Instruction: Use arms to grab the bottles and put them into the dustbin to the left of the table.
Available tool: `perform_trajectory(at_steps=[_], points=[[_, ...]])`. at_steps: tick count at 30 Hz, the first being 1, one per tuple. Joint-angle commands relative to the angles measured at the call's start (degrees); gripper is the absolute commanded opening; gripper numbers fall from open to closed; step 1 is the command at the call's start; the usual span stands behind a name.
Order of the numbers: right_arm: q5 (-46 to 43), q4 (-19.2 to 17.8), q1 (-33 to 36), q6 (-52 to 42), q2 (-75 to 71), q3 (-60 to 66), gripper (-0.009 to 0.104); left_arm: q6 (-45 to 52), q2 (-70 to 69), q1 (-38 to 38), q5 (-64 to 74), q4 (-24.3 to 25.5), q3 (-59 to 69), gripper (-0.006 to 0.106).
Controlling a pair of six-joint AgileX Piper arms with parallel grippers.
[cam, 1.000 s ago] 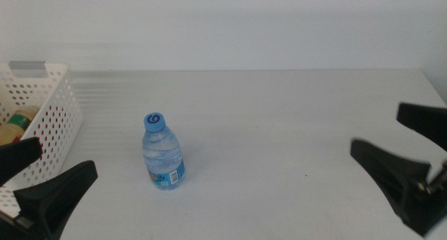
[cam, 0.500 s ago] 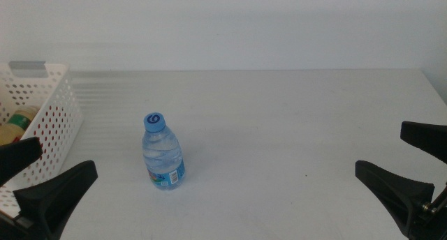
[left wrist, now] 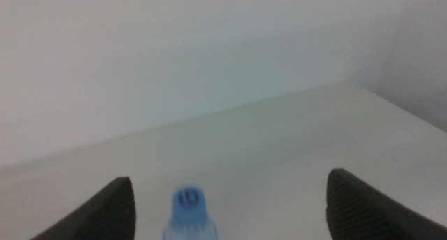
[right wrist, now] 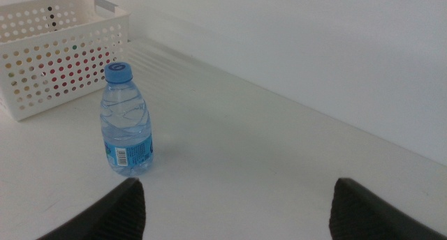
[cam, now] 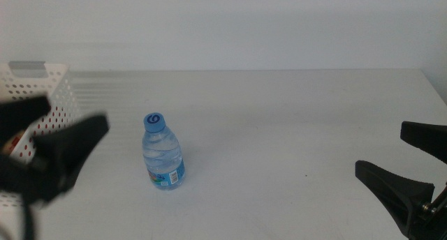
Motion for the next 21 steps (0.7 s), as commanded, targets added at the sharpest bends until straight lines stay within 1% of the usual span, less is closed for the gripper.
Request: perform_trajectory(at_steps=[1,4,7,9,16,21], points=[[-4.0,-0.8,-0.3,-0.2,-0.2,-1.8,0.077,0.4,5.5,-0.2,-5.5,1.4,-6.0,0.089],[-4.0,-0.8,-0.3,-0.2,-0.2,-1.8,0.077,0.4,11.4,-0.2,-5.5,1.7,-9.3,0.088],[-4.0,-0.8,-0.3,-0.2,-0.2,-1.8,0.077,1.0,15.3,-0.2,-8.2,1.6,-8.4,0.088],[-4.0,-0.8,-0.3,-0.2,-0.2,-1.8,0.077,1.0,15.8,-0.2,-12.3,1.5,-5.5,0.088],[-4.0,-0.8,-0.3,-0.2,-0.2,-1.8,0.077,-0.2,14.5,-0.2,-29.5,1.7,10.9,0.088],[-4.0,-0.8,-0.3,-0.2,-0.2,-1.8,0.077,-0.8,15.3,-0.2,-43.0,5.0,19.8,0.088]])
